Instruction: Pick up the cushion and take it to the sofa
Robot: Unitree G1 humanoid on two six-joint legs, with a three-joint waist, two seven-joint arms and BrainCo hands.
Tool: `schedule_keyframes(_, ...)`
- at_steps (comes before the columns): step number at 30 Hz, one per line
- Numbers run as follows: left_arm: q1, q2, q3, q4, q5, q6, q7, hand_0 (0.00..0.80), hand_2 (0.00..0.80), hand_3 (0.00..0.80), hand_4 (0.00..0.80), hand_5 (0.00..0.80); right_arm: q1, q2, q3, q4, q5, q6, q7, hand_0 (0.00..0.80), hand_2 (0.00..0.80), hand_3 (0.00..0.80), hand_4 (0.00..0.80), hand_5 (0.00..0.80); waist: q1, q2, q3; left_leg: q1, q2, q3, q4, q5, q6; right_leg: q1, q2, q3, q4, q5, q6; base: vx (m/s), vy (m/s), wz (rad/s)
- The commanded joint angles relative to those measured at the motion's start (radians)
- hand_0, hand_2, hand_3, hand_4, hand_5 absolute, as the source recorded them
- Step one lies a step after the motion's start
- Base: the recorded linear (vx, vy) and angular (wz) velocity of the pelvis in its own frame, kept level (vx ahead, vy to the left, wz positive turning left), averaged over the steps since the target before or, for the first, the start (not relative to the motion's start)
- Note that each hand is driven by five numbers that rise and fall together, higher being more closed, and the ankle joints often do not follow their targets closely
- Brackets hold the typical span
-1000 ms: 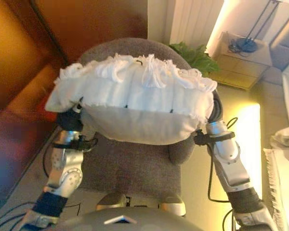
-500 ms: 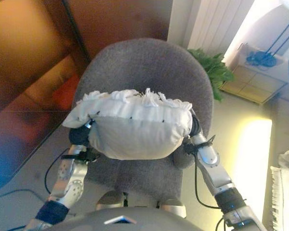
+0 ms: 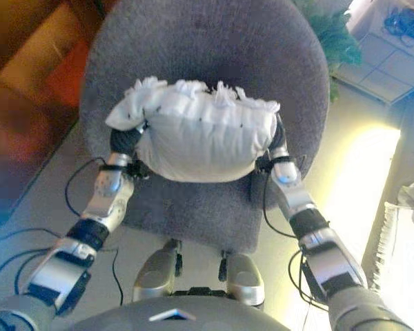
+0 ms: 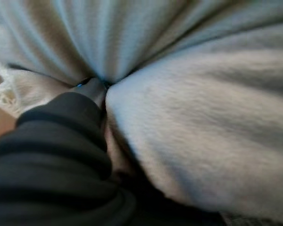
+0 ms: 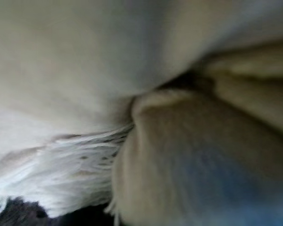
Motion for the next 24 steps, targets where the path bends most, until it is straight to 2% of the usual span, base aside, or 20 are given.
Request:
schedule_keyframes(1, -0.233, -0.065, -0.084, 0.028, 0.082, -0.103, -0.039, 0.8, 0.8, 0.8, 0.8, 0.8, -0.213, 0.079, 0.046, -0.02, 0.067, -0.08, -0.024, 0.8, 0.8, 0.8, 0.8, 0.8, 0.002, -0.03, 0.032, -0.04, -0.013, 0.041, 0.189, -0.267, -0.002, -0.073, -0.052, 0.04, 0.092, -0.11, 0.067, -0.08, 0.028, 0.03)
schedule_keyframes(4, -0.346, -0.081, -0.105, 0.13, 0.065, -0.085, -0.009, 0.8, 0.8, 0.8, 0.8, 0.8, -0.291, 0.098, 0.05, 0.088, 0.127, -0.046, -0.033, 0.8, 0.8, 0.8, 0.8, 0.8, -0.01, -0.025, 0.06, -0.092, -0.016, 0.041, 0.214, -0.261, -0.006, -0.128, -0.051, 0.054, 0.117, -0.11, 0.061, -0.092, 0.056, 0.01)
schedule_keyframes(8, -0.466, -0.096, -0.118, 0.269, 0.057, -0.046, -0.009, 0.8, 0.8, 0.8, 0.8, 0.8, -0.401, 0.12, 0.033, 0.275, 0.226, 0.015, 0.029, 0.8, 0.8, 0.8, 0.8, 0.8, -0.021, -0.015, 0.096, -0.144, -0.015, 0.05, 0.224, -0.248, -0.011, -0.19, -0.055, 0.069, 0.13, -0.1, 0.062, -0.063, 0.065, -0.06)
schedule_keyframes(11, -0.507, -0.098, -0.126, 0.328, 0.094, -0.016, 0.014, 0.8, 0.8, 0.8, 0.8, 0.8, -0.448, 0.12, 0.024, 0.365, 0.284, 0.051, 0.085, 0.8, 0.8, 0.8, 0.8, 0.8, -0.024, -0.011, 0.109, -0.162, -0.016, 0.054, 0.221, -0.238, -0.013, -0.219, -0.058, 0.073, 0.139, -0.092, 0.065, -0.028, 0.06, -0.12)
schedule_keyframes(14, -0.577, -0.088, -0.142, 0.447, 0.086, 0.046, 0.051, 0.8, 0.8, 0.8, 0.8, 0.8, -0.523, 0.111, -0.003, 0.495, 0.424, 0.137, 0.138, 0.8, 0.8, 0.8, 0.8, 0.8, -0.032, -0.001, 0.133, -0.195, -0.018, 0.063, 0.223, -0.221, -0.015, -0.271, -0.063, 0.084, 0.164, -0.081, 0.069, -0.024, 0.081, -0.01)
schedule_keyframes(19, -0.636, -0.08, -0.129, 0.546, 0.071, 0.111, 0.081, 0.8, 0.8, 0.8, 0.8, 0.8, -0.593, 0.085, -0.009, 0.601, 0.414, 0.217, 0.159, 0.8, 0.8, 0.8, 0.8, 0.8, -0.041, 0.009, 0.166, -0.249, -0.023, 0.07, 0.244, -0.207, -0.016, -0.335, -0.065, 0.093, 0.186, -0.066, 0.066, -0.015, 0.056, -0.08)
schedule_keyframes(23, -0.674, -0.065, -0.14, 0.606, 0.011, 0.256, 0.068, 0.8, 0.8, 0.8, 0.8, 0.8, -0.641, 0.051, 0.016, 0.636, 0.432, 0.256, 0.158, 0.8, 0.8, 0.8, 0.8, 0.8, -0.048, 0.02, 0.197, -0.267, -0.024, 0.072, 0.241, -0.196, -0.02, -0.358, -0.063, 0.091, 0.189, -0.058, 0.067, -0.008, 0.038, -0.06)
schedule_keyframes(24, -0.689, -0.053, -0.146, 0.621, -0.004, 0.274, 0.052, 0.471, 0.471, 0.471, 0.471, 0.471, -0.657, 0.036, 0.028, 0.638, 0.433, 0.261, 0.151, 0.8, 0.8, 0.8, 0.8, 0.8, -0.052, 0.025, 0.205, -0.27, -0.024, 0.075, 0.238, -0.191, -0.023, -0.364, -0.062, 0.093, 0.19, -0.055, 0.067, -0.005, 0.072, 0.0)
